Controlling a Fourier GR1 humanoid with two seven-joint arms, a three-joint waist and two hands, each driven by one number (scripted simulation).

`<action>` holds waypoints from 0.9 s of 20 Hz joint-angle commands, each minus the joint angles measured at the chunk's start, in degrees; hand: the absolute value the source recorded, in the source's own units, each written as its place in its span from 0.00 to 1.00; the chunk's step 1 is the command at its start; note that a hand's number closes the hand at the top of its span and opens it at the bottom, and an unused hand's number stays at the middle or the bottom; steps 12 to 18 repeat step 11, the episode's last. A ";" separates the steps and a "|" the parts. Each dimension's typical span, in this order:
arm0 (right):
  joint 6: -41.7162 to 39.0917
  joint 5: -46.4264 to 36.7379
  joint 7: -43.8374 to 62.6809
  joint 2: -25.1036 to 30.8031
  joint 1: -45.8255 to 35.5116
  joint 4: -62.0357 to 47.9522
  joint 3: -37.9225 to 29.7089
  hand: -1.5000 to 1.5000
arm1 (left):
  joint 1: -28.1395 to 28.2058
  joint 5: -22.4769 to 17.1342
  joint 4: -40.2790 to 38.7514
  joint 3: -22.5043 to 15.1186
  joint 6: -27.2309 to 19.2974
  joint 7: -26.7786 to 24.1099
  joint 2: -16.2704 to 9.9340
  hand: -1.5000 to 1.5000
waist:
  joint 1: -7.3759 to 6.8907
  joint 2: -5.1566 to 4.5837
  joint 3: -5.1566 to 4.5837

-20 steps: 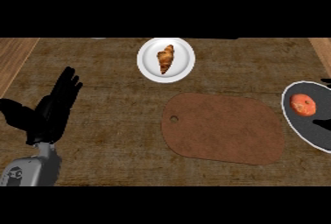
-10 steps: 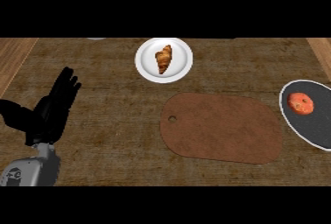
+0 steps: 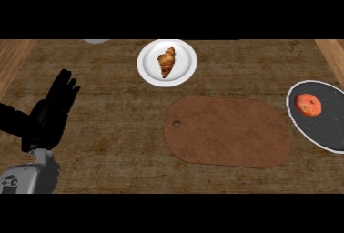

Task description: Pick the squash from the cutting board and place it in the pan

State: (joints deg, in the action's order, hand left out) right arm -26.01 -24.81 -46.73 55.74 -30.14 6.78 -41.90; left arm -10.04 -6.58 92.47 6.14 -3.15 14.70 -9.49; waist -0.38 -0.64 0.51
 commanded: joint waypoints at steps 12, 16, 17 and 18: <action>-13.43 3.35 -9.67 1.17 8.80 3.84 -0.13 0.00 | -0.23 0.55 -1.93 -0.18 -0.53 -1.19 1.01 0.50 | 0.44 0.03 0.09; -13.43 3.35 -9.67 1.17 8.80 3.84 -0.13 0.00 | -0.23 0.55 -1.93 -0.18 -0.53 -1.19 1.01 0.50 | 0.44 0.03 0.09; -13.43 3.35 -9.67 1.17 8.80 3.84 -0.13 0.00 | -0.23 0.55 -1.93 -0.18 -0.53 -1.19 1.01 0.50 | 0.44 0.03 0.09; -13.43 3.35 -9.67 1.17 8.80 3.84 -0.13 0.00 | -0.23 0.55 -1.93 -0.18 -0.53 -1.19 1.01 0.50 | 0.44 0.03 0.09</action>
